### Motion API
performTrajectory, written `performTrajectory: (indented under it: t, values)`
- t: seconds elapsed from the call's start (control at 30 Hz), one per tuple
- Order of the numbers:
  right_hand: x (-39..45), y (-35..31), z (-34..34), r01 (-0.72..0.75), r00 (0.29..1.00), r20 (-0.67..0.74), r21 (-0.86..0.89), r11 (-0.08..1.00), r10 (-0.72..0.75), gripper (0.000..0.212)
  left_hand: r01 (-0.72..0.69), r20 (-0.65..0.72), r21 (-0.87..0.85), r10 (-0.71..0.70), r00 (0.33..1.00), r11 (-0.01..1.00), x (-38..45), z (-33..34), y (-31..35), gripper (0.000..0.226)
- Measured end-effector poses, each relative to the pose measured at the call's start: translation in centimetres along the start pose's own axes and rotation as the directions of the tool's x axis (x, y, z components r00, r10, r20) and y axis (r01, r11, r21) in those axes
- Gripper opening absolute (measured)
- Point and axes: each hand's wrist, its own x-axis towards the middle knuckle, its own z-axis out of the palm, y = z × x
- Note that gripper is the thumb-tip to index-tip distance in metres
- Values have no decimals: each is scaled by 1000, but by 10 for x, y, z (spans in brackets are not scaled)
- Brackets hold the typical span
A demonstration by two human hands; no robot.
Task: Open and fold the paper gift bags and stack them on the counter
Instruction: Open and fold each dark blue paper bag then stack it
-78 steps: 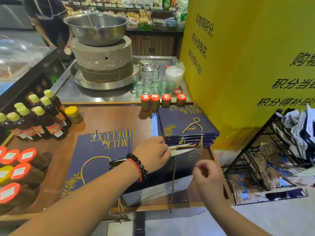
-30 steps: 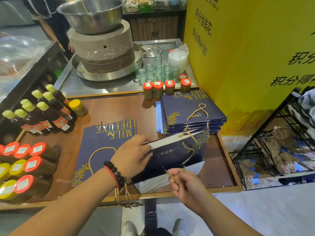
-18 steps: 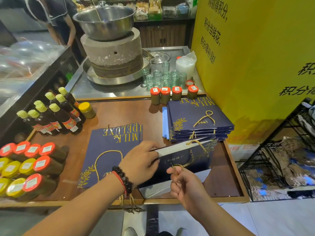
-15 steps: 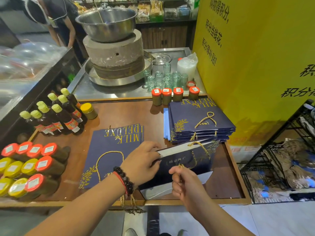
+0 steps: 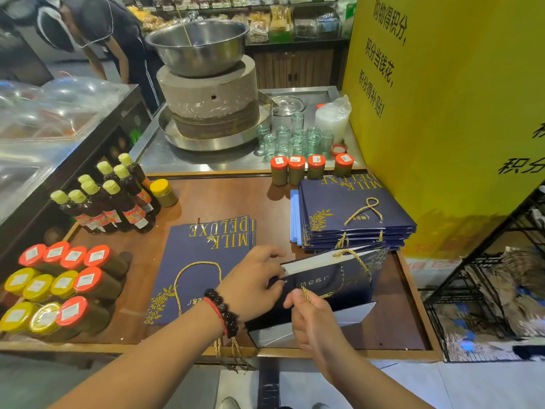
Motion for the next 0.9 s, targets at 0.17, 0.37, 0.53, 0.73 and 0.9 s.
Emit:
performTrajectory:
  t: [0.17,0.37,0.53,0.73,0.9]
  values:
    - [4,0,3,19,1000,14,-53,998,-18,32,-11,26,4,11,1000,1000,-1,-1,2,15]
    - [4,-1,4,11,999,31,-41,999,-10,33,-21,36,2,21,999,1000,-2,-2,5,16]
    - [5,-2,6,7,1000,19,-36,999,-6,33,-38,31,-1,38,999,999,-4,-2,4,17]
    - [8,-2,7,-73,997,4,85,994,73,30,-147,-2,27,147,989,989,-7,-1,-1,18]
    - [12,-1,4,-136,990,49,164,977,130,30,-213,-29,31,214,976,977,-7,-3,0,20]
